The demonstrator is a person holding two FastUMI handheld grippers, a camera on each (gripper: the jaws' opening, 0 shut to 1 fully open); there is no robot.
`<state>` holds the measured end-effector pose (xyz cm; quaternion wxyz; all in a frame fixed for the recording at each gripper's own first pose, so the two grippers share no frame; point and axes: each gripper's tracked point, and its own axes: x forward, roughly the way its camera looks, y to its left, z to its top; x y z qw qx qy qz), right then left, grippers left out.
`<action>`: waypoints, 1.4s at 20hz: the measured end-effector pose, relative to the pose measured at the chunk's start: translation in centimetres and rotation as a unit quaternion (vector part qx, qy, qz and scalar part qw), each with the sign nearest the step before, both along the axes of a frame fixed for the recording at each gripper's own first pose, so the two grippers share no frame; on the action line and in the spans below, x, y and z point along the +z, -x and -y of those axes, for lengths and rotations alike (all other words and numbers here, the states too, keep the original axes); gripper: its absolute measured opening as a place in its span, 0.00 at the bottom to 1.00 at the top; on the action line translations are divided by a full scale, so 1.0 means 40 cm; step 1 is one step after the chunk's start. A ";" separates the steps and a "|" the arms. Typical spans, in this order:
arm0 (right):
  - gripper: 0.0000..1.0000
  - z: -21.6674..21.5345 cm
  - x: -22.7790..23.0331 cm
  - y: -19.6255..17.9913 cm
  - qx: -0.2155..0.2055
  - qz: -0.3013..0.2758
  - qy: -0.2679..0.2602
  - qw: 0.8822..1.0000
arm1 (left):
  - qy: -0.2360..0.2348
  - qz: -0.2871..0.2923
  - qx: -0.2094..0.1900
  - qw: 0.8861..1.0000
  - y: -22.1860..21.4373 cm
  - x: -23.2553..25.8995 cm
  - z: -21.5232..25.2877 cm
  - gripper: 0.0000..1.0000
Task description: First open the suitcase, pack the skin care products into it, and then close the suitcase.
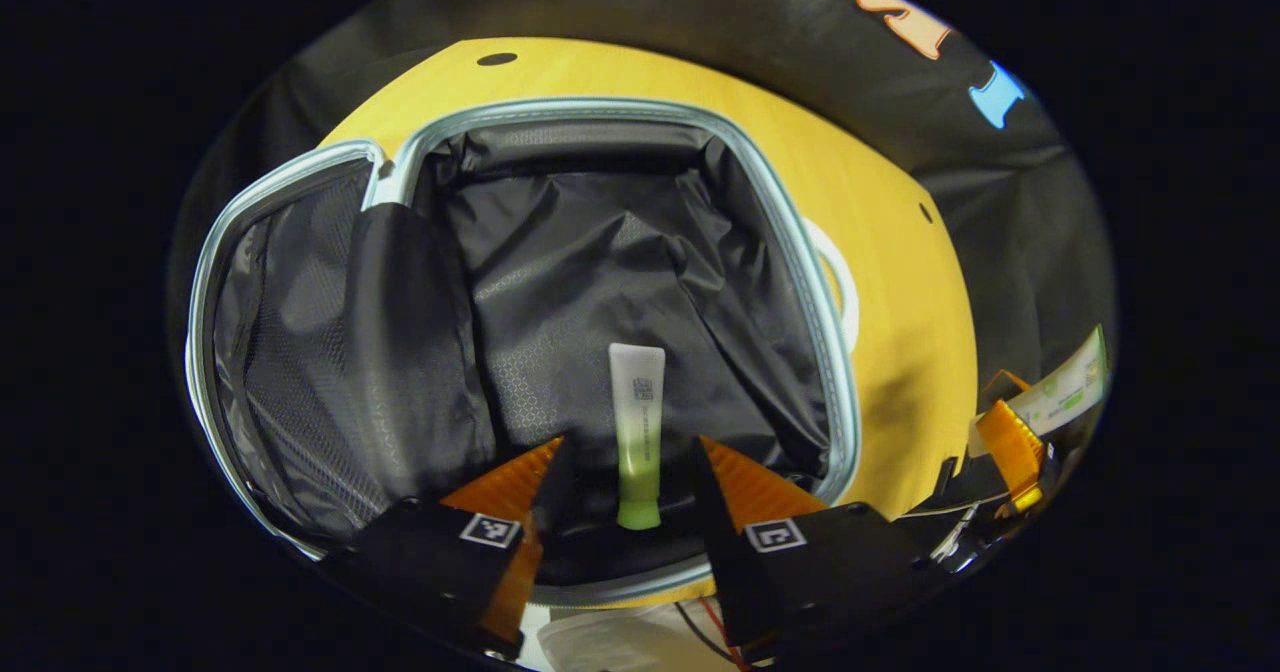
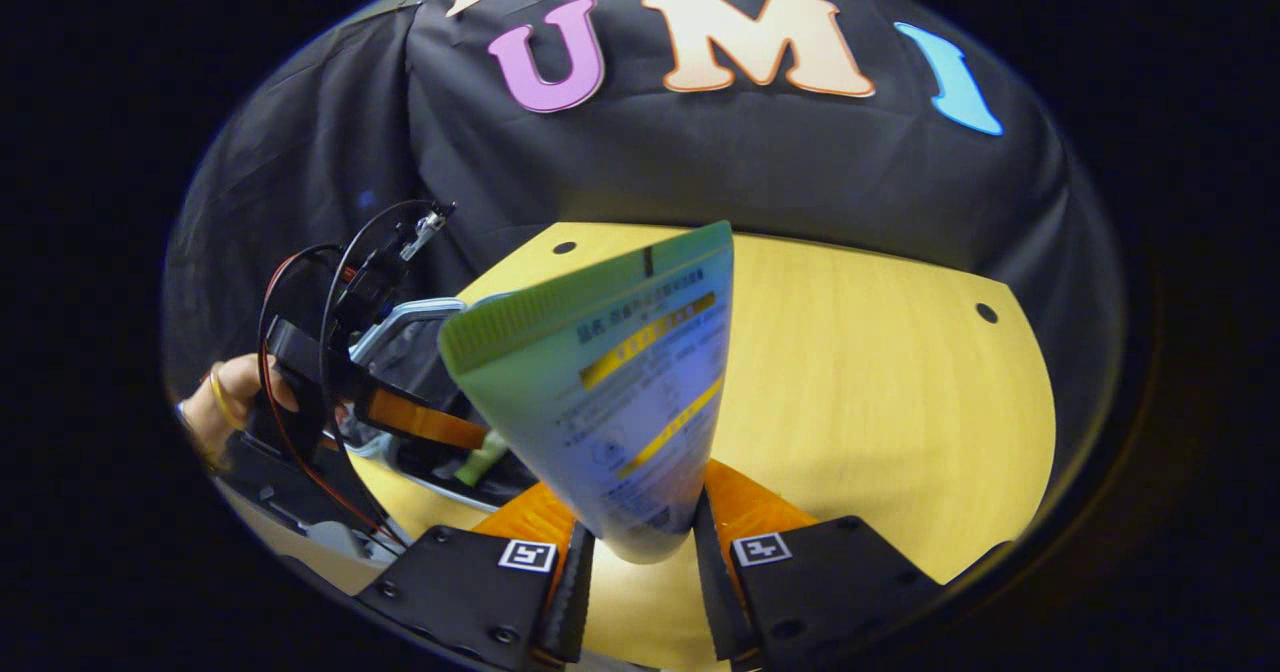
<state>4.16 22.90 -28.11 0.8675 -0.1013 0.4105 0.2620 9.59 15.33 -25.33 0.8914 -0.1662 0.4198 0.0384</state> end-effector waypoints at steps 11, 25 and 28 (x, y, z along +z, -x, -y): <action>0.50 -0.294 -0.206 0.093 0.049 -0.198 -0.007 0.979 | -0.003 0.101 0.115 0.988 0.223 0.194 -0.281 0.95; 0.39 -0.284 -0.328 0.079 0.009 -0.187 0.053 0.981 | -0.009 0.102 0.321 0.941 0.527 0.179 -0.880 0.95; 0.74 -0.321 -0.289 0.083 -0.002 -0.187 0.005 0.982 | -0.005 0.091 0.330 0.940 0.502 0.108 -0.935 0.96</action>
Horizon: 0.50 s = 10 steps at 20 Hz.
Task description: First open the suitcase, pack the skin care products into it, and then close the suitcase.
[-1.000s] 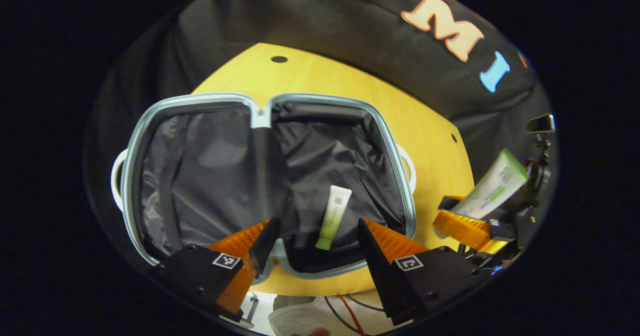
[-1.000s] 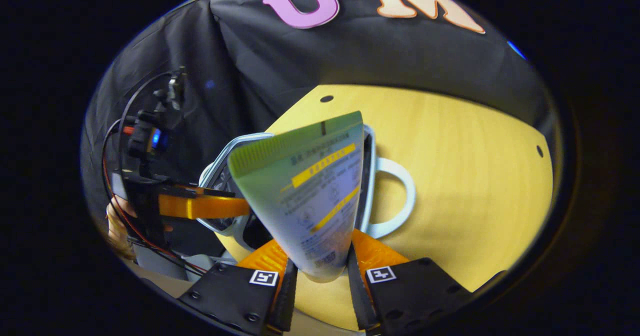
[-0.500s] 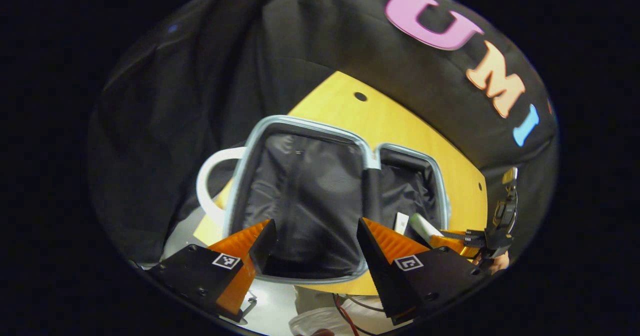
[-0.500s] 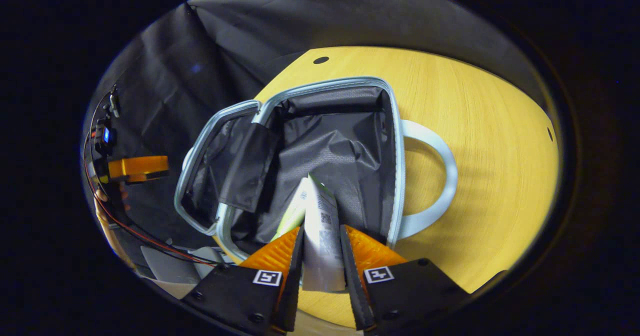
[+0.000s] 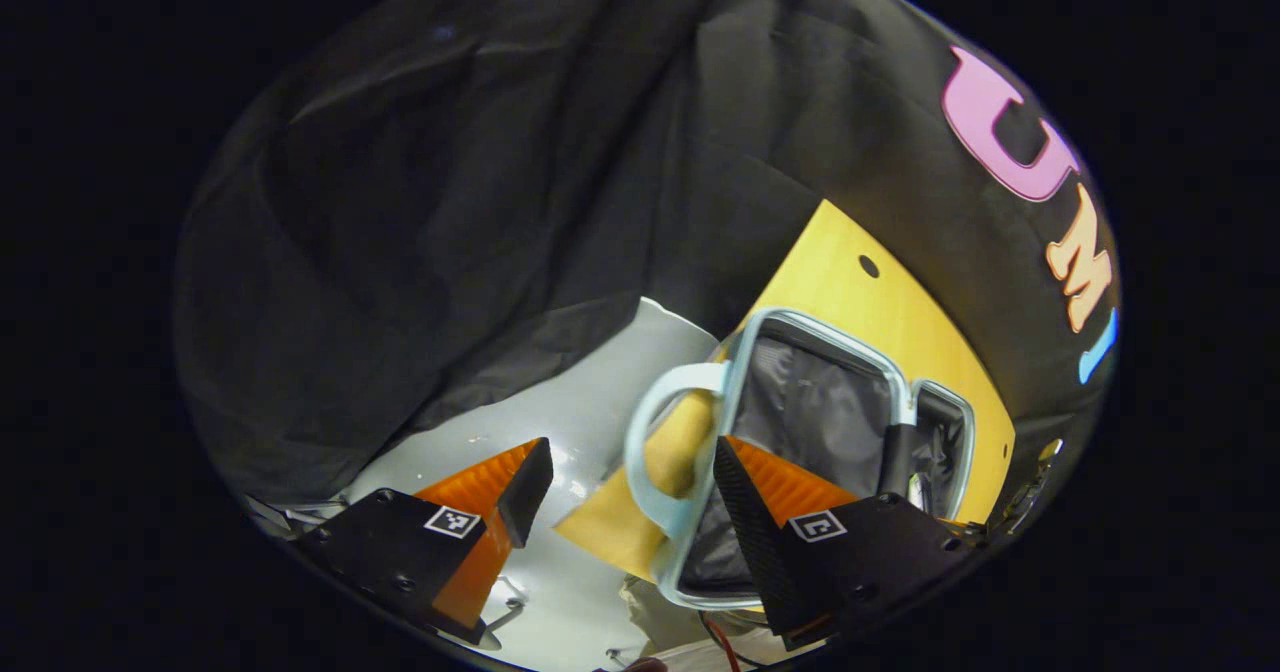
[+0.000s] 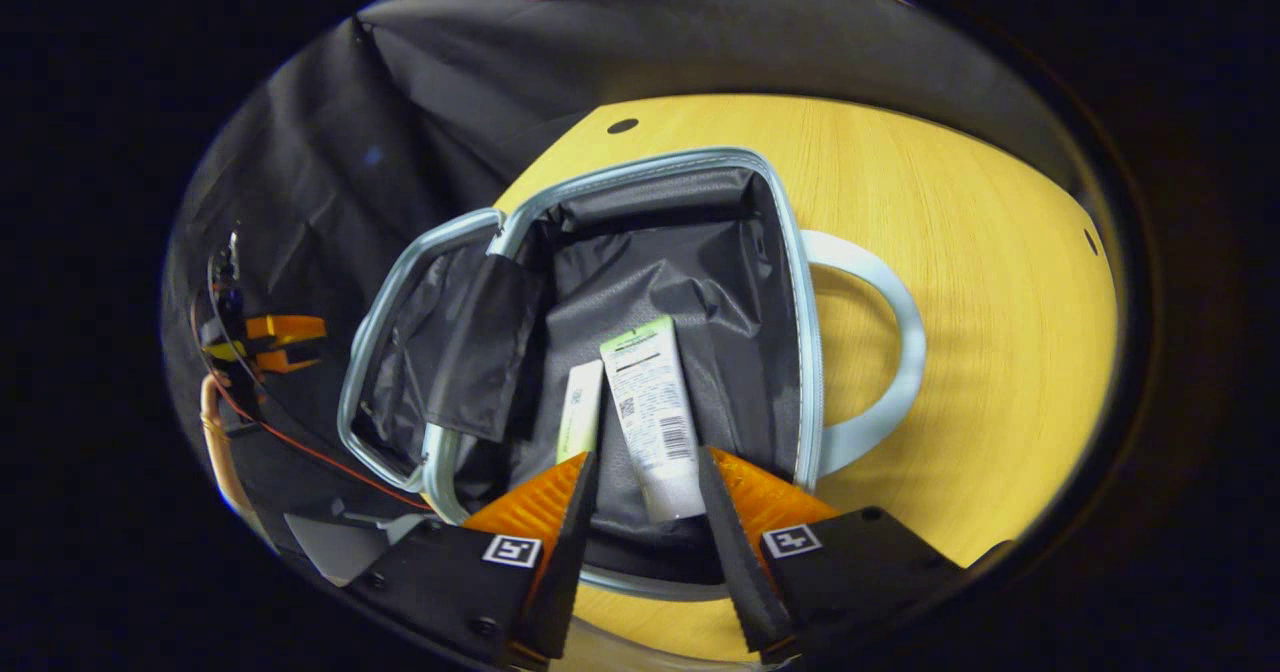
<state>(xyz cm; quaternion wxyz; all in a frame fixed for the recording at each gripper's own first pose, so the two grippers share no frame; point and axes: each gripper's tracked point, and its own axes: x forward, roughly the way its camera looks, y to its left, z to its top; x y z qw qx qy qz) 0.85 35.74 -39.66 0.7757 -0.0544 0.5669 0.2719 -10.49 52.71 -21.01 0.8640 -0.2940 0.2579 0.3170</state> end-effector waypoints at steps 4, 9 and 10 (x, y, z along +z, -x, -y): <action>0.97 -0.014 0.096 -0.042 -0.034 0.059 -0.057 0.996 | 0.029 0.010 -0.018 0.999 -0.053 -0.069 -0.031 0.96; 0.98 0.093 0.262 -0.121 -0.159 0.125 -0.124 0.972 | 0.068 0.038 -0.034 0.996 -0.120 -0.129 -0.040 0.92; 0.98 0.141 0.286 -0.140 -0.179 0.141 -0.116 0.967 | 0.072 0.038 -0.038 0.996 -0.130 -0.140 -0.041 0.90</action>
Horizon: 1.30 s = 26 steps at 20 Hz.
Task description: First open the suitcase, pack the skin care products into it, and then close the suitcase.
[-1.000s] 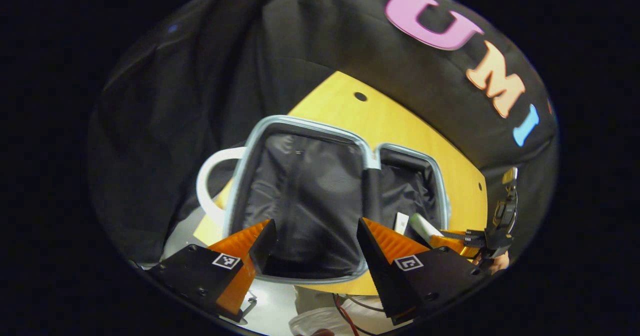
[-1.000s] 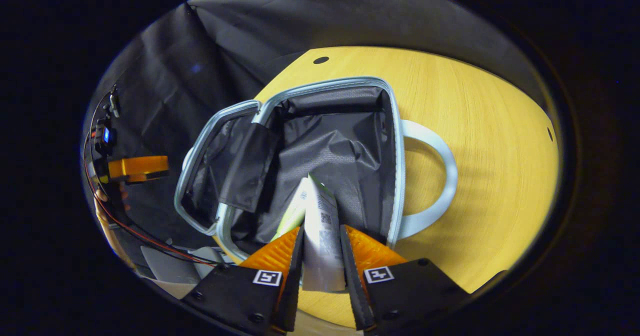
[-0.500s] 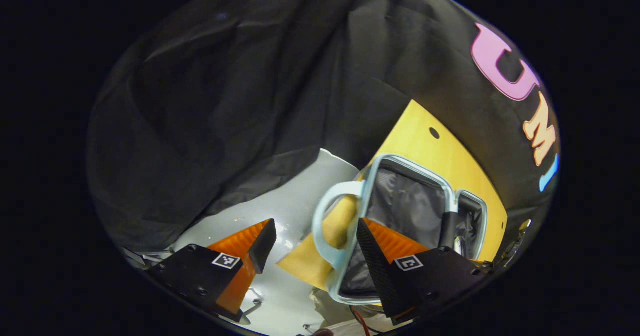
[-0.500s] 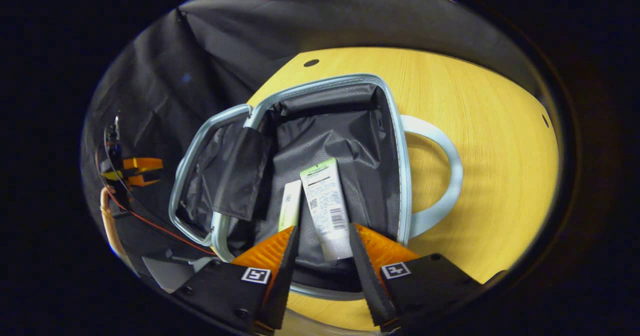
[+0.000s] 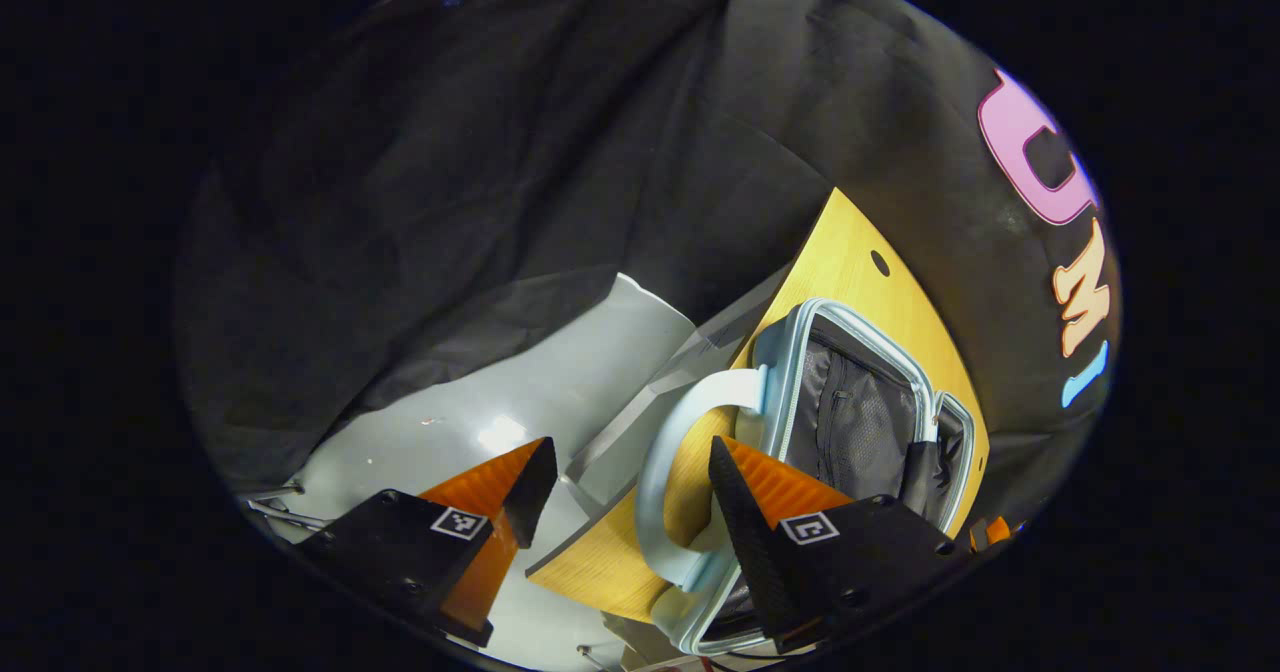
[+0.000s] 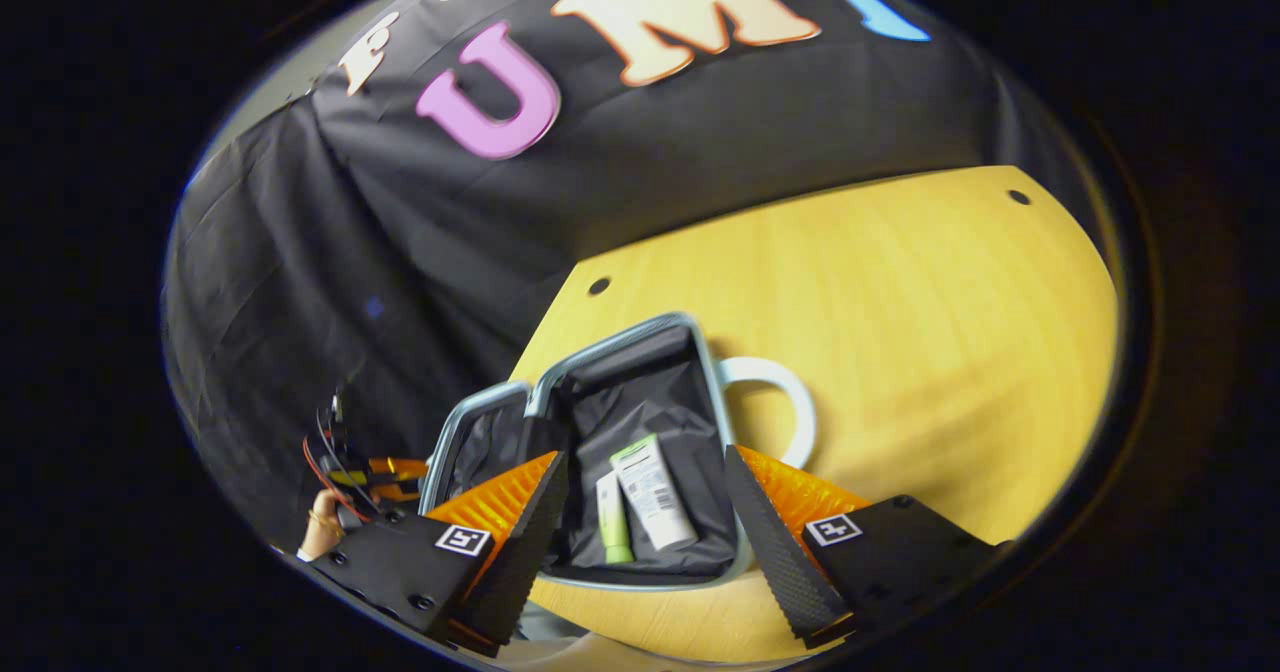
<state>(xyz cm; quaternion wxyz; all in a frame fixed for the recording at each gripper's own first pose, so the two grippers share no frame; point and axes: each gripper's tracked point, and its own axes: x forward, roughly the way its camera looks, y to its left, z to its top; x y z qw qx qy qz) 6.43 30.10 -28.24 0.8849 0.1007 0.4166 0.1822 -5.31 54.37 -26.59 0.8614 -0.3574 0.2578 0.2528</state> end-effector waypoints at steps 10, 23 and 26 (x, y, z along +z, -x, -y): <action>0.98 0.302 0.132 -0.021 -0.118 0.070 0.046 0.989 | 0.020 -0.013 -0.045 0.999 -0.035 -0.018 0.048 0.10; 0.98 0.401 0.119 0.035 -0.144 0.066 0.009 0.987 | -0.039 -0.080 -0.048 0.995 0.015 0.296 0.246 0.06; 0.98 0.450 0.115 0.022 -0.141 0.063 -0.008 0.988 | -0.099 -0.092 -0.052 0.989 0.007 0.399 0.331 0.06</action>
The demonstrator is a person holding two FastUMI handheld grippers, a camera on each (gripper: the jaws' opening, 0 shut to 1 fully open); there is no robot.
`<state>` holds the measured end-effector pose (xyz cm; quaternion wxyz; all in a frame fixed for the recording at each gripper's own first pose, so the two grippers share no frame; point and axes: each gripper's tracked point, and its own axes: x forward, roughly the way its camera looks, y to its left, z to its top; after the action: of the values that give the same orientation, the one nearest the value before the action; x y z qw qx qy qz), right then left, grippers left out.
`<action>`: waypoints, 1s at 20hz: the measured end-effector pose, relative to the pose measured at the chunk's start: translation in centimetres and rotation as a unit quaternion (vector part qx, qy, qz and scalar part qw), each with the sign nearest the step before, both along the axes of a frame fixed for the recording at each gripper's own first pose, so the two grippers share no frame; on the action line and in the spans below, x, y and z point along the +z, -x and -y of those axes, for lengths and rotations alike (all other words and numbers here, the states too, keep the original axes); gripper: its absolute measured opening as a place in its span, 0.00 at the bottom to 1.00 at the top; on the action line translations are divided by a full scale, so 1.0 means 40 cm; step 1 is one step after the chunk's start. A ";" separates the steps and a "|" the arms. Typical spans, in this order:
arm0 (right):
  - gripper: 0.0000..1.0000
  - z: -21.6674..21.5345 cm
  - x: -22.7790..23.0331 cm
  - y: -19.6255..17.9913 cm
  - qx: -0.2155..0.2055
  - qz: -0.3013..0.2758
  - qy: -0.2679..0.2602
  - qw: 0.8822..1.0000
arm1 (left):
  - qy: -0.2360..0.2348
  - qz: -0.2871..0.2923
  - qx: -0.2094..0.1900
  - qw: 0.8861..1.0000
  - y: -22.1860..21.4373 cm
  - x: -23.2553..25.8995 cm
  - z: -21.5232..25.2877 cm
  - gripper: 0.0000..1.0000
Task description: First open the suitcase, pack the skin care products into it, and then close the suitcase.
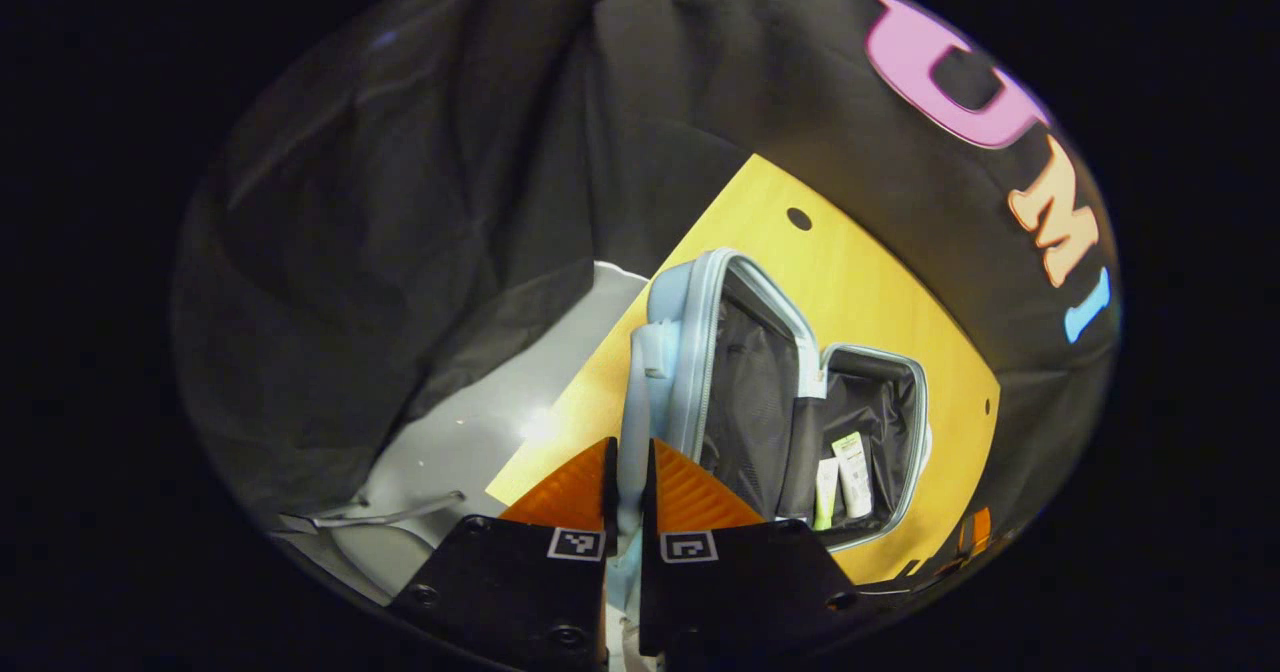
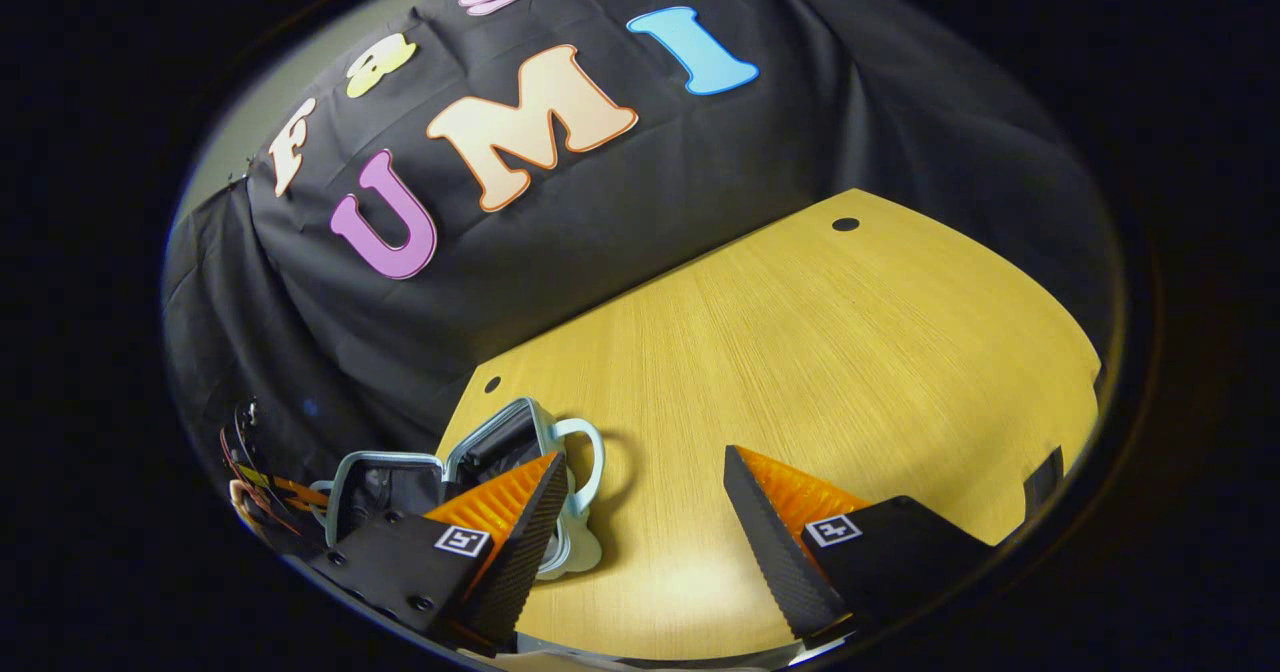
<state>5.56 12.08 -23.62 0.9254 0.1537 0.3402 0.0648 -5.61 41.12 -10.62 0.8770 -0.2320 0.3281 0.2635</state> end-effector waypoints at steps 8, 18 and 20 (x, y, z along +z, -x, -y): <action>0.98 0.242 0.044 -0.083 -0.009 0.028 0.005 1.000 | -0.102 0.008 -0.037 0.994 -0.107 0.181 0.311 0.08; 0.98 0.417 0.073 0.002 -0.006 0.045 0.057 0.997 | -0.115 0.039 -0.153 0.981 -0.408 0.189 0.707 0.09; 0.98 0.429 0.075 0.029 -0.015 0.047 0.057 0.997 | -0.102 0.033 -0.182 0.977 -0.466 0.149 0.793 0.09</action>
<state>4.40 -5.07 -20.61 0.9485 0.1025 0.2974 0.0383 13.04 9.39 -4.66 0.9398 -0.0860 0.3067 0.1235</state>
